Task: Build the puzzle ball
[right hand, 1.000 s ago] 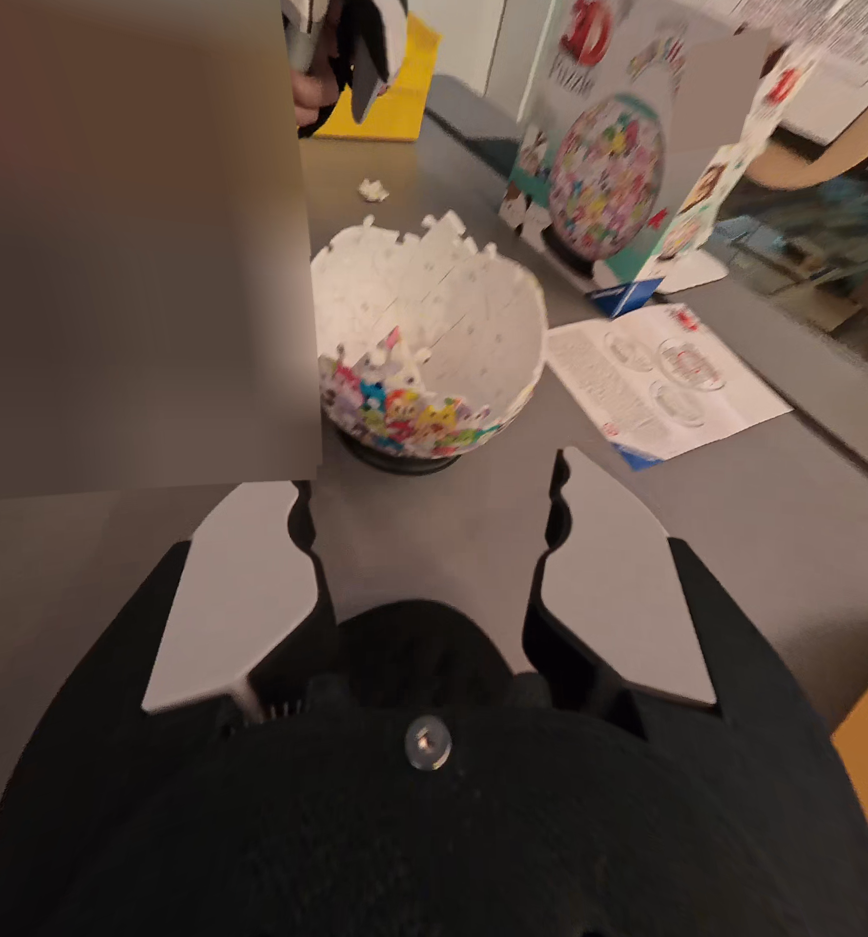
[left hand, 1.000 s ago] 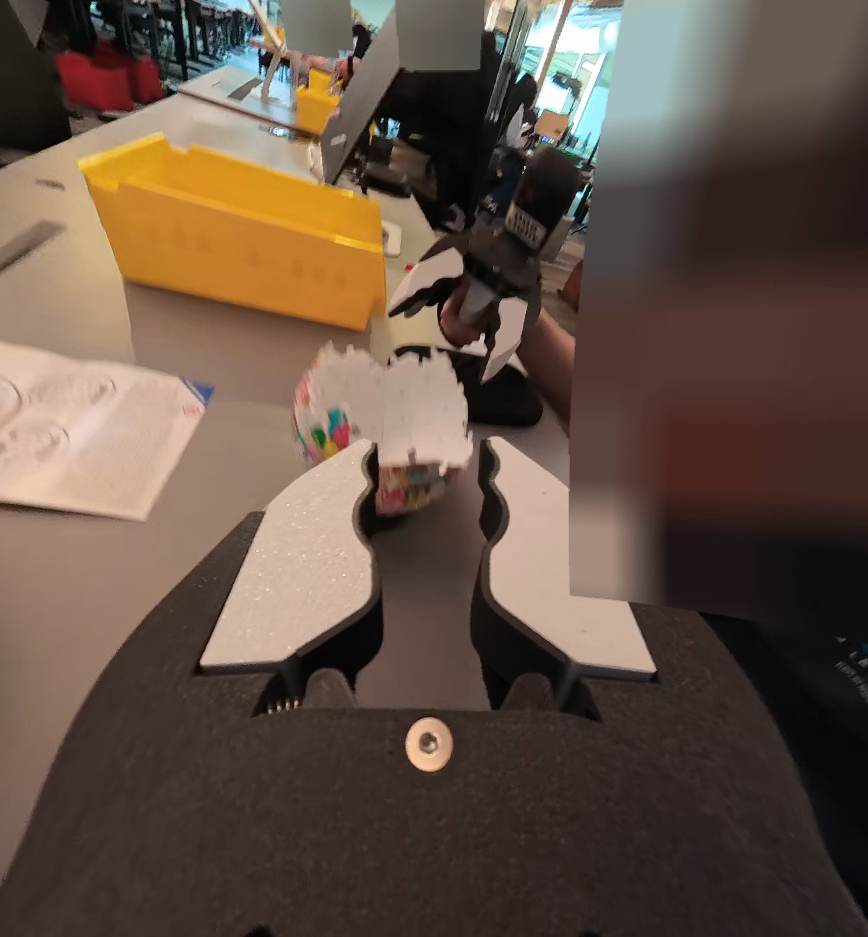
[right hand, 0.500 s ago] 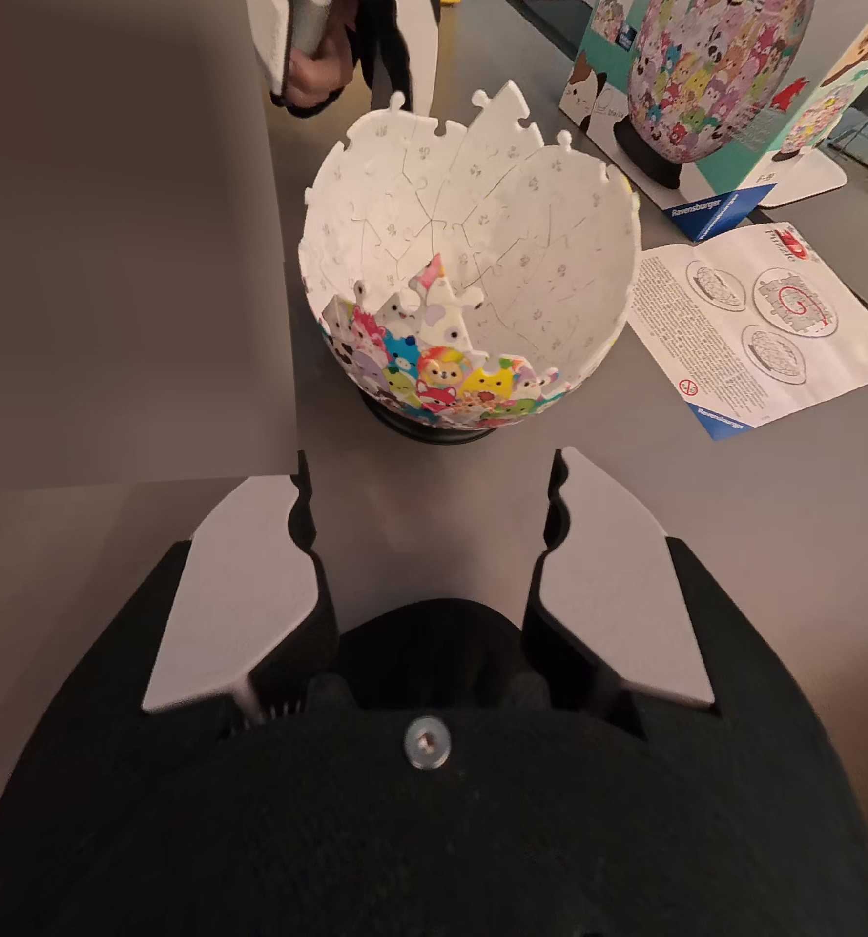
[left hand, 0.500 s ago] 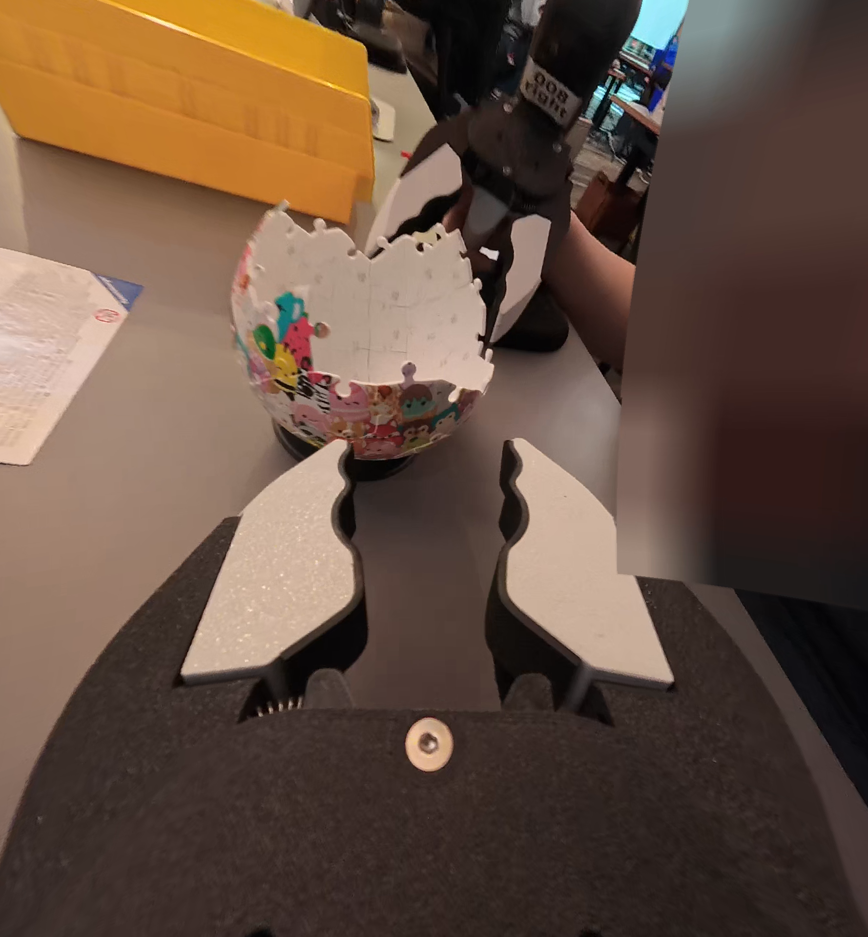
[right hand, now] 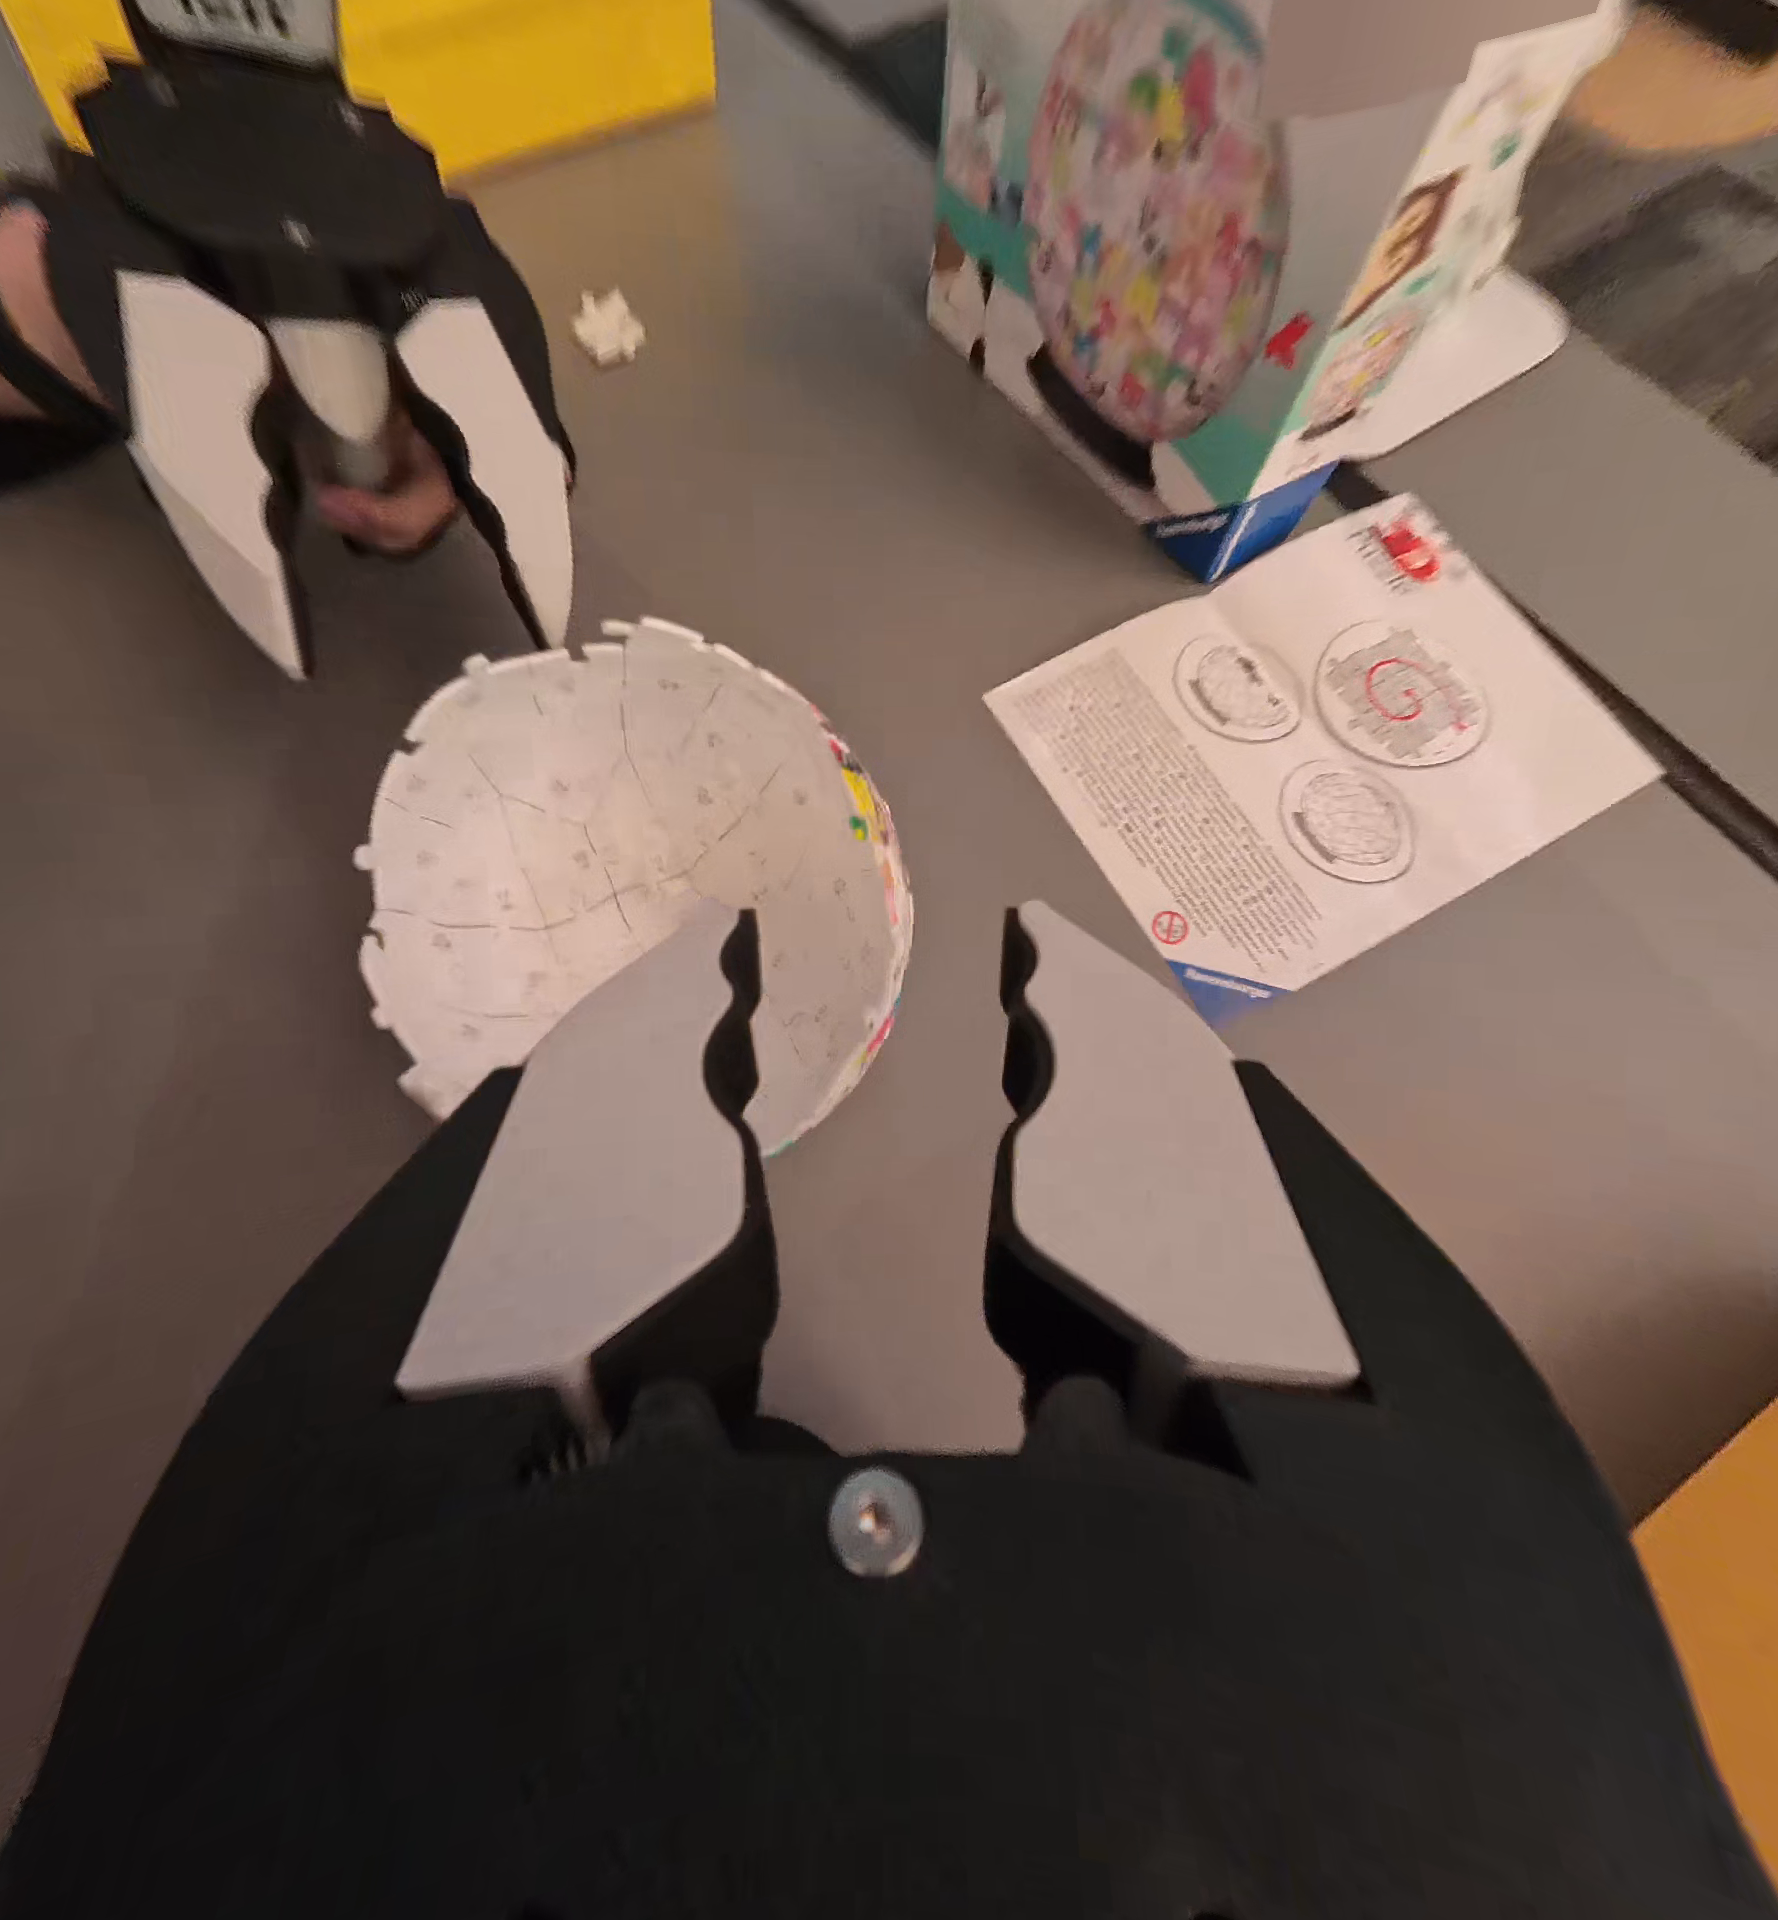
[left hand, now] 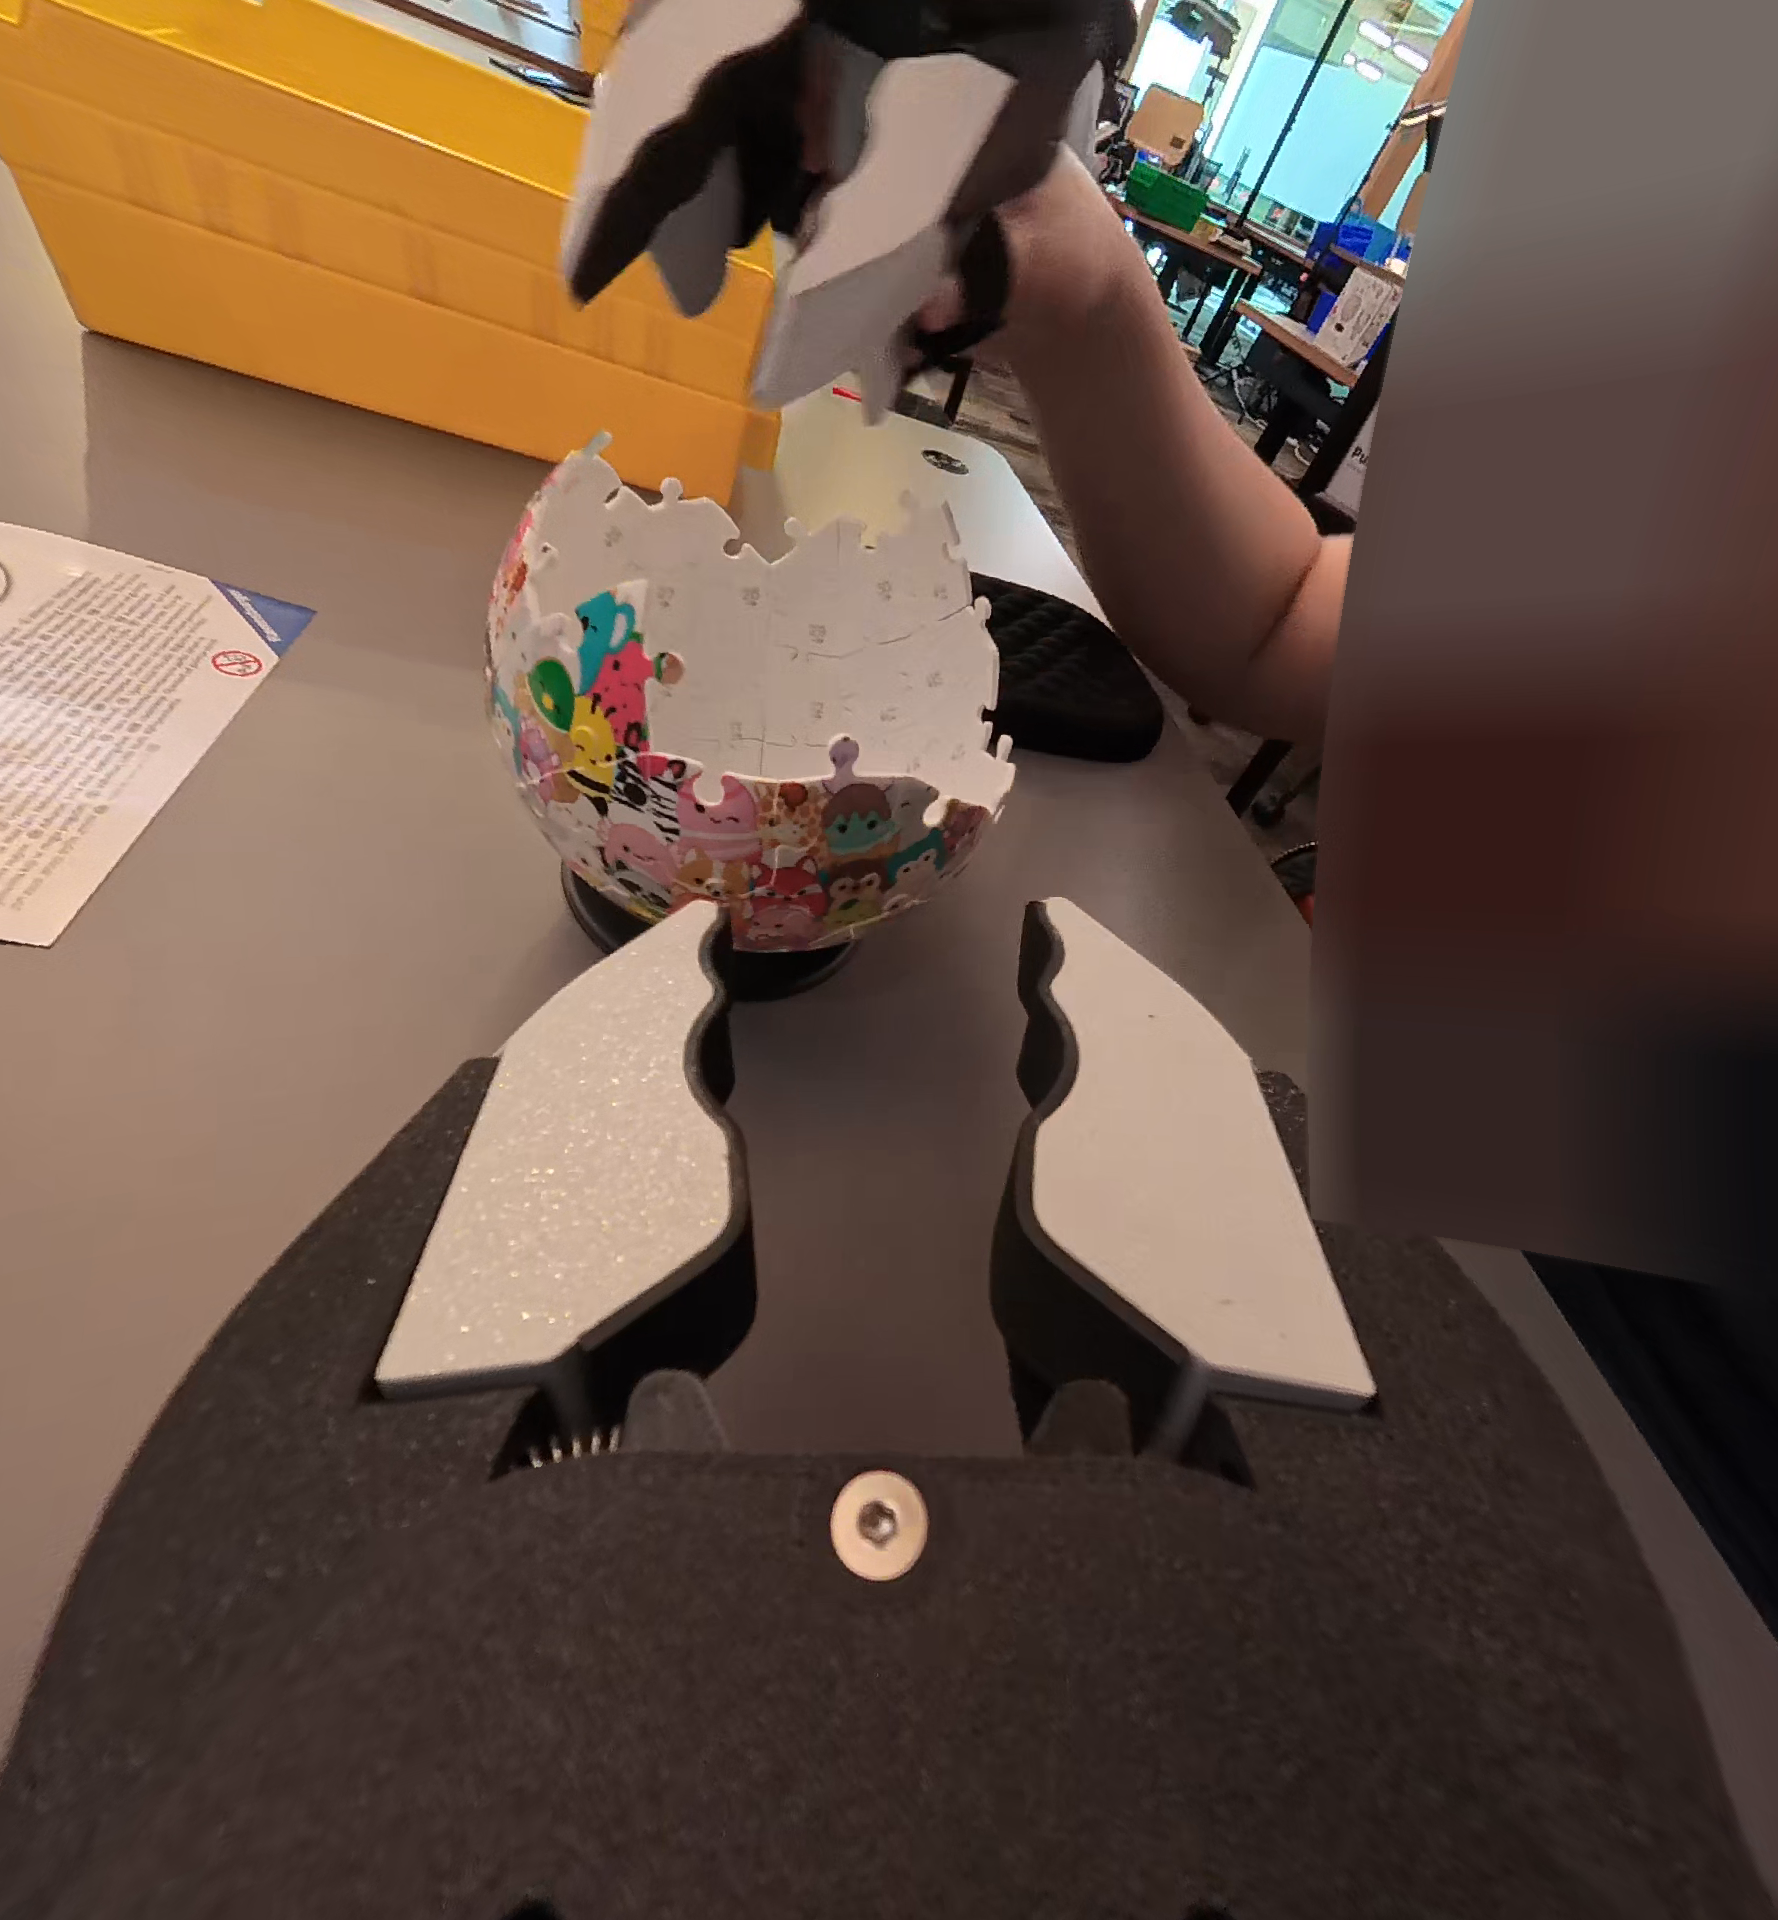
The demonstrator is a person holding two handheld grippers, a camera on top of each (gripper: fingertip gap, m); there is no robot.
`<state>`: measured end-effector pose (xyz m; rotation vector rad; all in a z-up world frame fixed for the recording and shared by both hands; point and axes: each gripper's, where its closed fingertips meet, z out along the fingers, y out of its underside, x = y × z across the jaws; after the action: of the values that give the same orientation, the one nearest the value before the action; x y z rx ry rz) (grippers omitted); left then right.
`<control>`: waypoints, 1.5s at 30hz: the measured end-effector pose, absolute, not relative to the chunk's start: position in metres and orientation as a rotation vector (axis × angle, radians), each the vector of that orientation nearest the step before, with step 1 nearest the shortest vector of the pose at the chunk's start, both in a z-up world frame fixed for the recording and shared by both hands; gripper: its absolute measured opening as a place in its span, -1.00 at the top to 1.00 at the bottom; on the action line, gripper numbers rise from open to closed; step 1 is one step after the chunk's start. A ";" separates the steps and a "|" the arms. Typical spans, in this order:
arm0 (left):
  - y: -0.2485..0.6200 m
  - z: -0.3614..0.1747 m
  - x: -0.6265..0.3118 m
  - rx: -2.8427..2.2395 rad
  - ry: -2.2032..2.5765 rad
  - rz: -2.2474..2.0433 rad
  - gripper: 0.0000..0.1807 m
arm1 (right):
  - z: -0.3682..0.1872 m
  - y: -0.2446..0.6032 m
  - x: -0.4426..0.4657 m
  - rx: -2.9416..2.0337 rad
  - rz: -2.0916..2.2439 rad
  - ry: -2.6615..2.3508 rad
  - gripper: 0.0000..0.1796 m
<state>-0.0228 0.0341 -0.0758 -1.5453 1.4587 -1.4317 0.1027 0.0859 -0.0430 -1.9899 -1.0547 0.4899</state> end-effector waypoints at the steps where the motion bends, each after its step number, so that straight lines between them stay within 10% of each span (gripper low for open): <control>1: 0.033 -0.077 -0.023 -1.545 1.461 -1.431 0.42 | -0.049 0.089 0.097 -2.030 0.458 -1.104 0.50; 45: 0.016 -0.080 -0.024 -1.539 1.542 -1.470 0.51 | -0.097 0.112 0.083 -2.241 0.025 -1.395 0.94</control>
<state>-0.0244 0.0159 -0.0801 -1.5388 1.5419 -1.4700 0.0830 0.1117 -0.0970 -2.2406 -1.3948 0.0255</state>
